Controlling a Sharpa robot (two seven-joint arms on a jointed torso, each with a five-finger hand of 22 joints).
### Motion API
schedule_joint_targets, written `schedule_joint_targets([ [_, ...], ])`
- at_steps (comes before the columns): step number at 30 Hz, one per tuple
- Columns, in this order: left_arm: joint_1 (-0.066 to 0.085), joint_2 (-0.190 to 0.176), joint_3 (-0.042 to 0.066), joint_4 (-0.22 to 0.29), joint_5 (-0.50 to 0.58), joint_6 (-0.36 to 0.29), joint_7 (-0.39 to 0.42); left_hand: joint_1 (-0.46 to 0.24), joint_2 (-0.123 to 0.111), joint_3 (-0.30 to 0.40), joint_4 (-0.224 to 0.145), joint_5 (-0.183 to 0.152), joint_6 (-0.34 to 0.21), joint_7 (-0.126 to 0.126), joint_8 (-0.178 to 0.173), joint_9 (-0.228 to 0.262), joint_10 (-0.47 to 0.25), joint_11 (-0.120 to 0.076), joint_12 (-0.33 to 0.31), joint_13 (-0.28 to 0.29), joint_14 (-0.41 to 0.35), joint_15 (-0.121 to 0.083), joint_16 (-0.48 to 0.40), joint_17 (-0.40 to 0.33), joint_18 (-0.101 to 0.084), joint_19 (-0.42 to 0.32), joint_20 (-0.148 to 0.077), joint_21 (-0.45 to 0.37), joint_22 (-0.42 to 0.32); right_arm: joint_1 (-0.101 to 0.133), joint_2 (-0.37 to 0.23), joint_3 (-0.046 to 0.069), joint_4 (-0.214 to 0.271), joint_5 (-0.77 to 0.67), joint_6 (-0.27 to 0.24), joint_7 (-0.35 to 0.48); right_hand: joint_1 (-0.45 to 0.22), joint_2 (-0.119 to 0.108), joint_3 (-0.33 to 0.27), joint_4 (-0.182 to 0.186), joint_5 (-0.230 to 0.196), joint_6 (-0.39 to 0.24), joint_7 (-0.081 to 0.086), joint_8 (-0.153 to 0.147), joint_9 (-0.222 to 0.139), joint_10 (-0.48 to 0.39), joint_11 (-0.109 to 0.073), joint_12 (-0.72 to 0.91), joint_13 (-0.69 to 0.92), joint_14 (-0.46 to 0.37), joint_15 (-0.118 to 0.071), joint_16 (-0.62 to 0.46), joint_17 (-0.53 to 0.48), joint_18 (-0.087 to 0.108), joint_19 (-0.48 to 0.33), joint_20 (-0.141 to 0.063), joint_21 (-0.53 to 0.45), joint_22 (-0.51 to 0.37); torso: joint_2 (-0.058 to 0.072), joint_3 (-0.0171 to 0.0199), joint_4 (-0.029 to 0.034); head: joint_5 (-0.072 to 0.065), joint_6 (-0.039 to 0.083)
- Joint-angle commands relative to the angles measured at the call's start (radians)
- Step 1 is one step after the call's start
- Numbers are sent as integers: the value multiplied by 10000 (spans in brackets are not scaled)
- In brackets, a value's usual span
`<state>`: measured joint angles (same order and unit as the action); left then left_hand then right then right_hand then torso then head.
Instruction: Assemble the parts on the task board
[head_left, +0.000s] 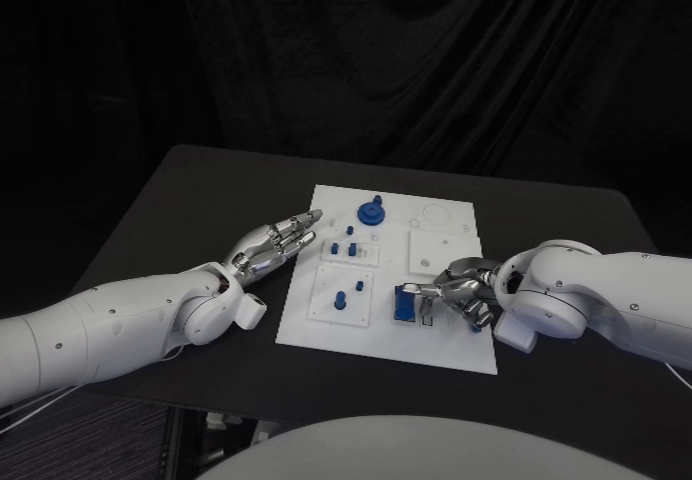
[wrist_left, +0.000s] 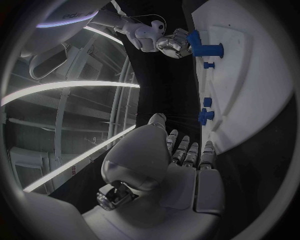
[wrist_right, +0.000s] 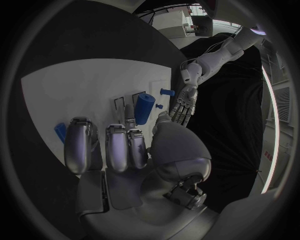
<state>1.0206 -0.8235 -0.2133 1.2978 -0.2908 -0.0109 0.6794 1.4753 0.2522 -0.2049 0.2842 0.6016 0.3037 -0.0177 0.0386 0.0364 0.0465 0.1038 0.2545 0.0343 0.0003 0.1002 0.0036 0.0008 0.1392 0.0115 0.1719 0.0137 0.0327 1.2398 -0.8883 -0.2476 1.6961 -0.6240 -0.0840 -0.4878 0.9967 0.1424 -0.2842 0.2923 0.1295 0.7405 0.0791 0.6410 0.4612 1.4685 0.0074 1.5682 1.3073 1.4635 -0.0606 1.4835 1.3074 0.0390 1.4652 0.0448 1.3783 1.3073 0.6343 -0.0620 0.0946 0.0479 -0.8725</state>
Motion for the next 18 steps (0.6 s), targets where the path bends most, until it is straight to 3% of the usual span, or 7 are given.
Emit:
schedule_joint_targets([
  [1, -9, 23, 9, 10, 16, 116, 1448, 52, 64, 76, -6, -48, -48, 43, -26, -7, -3, 48, -45, -10, -3, 73, -36, -8, 16, 25, 73, -28, 7, 11, -46, 3, 58, 17, -251, 207, -77, 46, -81, -17, -83, 101, 1, 119, 41, 1023, -22, 26, 2635, 717, -11, 43, 668, 81, 328, 32, 23, 2013, -8, 2, -1, 18, -2],
  [6, -12, 27, 9, 1, 16, 126, 1448, 52, 70, 81, -8, -42, -55, 52, -25, -8, -5, 51, -48, -10, -3, 80, -36, -8, 21, 26, 84, -28, 8, 10, -139, 3, 170, -94, -77, 331, 728, 35, -63, -191, 573, 137, -118, 709, 352, 1023, -126, 26, 2635, 727, -97, 77, 721, 72, 345, -47, 68, 2027, -7, 0, 8, 0, -2],
  [7, -13, 29, 9, 0, 16, 128, 1449, 52, 70, 81, -8, -42, -55, 52, -25, -8, -5, 51, -48, -10, -3, 80, -36, -8, 21, 26, 84, -28, 8, 10, -155, 3, 198, -198, -40, 352, 1119, -17, -34, -308, 894, 92, -200, 1162, 660, 1023, -211, 26, 2635, 731, -148, 92, 746, 67, 352, -100, 88, 2033, -6, 0, 12, -5, -2],
  [9, -14, 33, 9, -4, 16, 134, 1449, 52, 70, 81, -8, -42, -55, 52, -25, -8, -5, 51, -48, -10, -3, 80, -36, -8, 21, 26, 84, -28, 8, 9, -186, 3, 263, -480, 12, 392, 1414, -66, -25, -409, 1053, 64, -272, 1649, 1001, 1023, -262, 26, 2635, 738, -208, 110, 780, 61, 364, -145, 120, 2043, -6, 0, 17, -11, -2],
  [11, -16, 35, 9, -6, 16, 139, 1450, 52, 70, 81, -8, -42, -55, 52, -25, -8, -5, 51, -48, -10, -3, 80, -36, -8, 21, 26, 84, -28, 8, 8, -219, 3, 334, -785, 53, 433, 1630, -115, -58, -483, 1029, -95, -391, 2406, 1587, 1023, -365, 26, 2635, 738, -294, 115, 787, 62, 367, -229, 124, 2043, -6, 1, 17, -6, -2],
  [13, -17, 38, 9, -10, 16, 145, 1449, 53, 72, 85, -10, -38, -63, 56, -26, -8, -7, 53, -50, -10, -3, 86, -36, -8, 24, 27, 92, -27, 9, 7, -244, 3, 385, -973, 83, 454, 1710, -132, -118, -471, 940, -292, -470, 2945, 2048, 1023, -443, 26, 2635, 739, -360, 118, 791, 59, 368, -286, 125, 2043, -5, 2, 12, 0, -2],
  [18, -20, 42, 9, -19, 16, 160, 1441, 53, 72, 85, -10, -38, -63, 56, -26, -8, -7, 53, -50, -10, -3, 86, -36, -8, 24, 27, 92, -27, 9, 6, -295, 3, 450, -1223, 189, 446, 1788, -153, -211, -449, 760, -417, -617, 3771, 2751, 1023, -565, 26, 2635, 744, -463, 128, 811, 56, 375, -378, 137, 2046, -7, 2, -2, 11, -2],
])
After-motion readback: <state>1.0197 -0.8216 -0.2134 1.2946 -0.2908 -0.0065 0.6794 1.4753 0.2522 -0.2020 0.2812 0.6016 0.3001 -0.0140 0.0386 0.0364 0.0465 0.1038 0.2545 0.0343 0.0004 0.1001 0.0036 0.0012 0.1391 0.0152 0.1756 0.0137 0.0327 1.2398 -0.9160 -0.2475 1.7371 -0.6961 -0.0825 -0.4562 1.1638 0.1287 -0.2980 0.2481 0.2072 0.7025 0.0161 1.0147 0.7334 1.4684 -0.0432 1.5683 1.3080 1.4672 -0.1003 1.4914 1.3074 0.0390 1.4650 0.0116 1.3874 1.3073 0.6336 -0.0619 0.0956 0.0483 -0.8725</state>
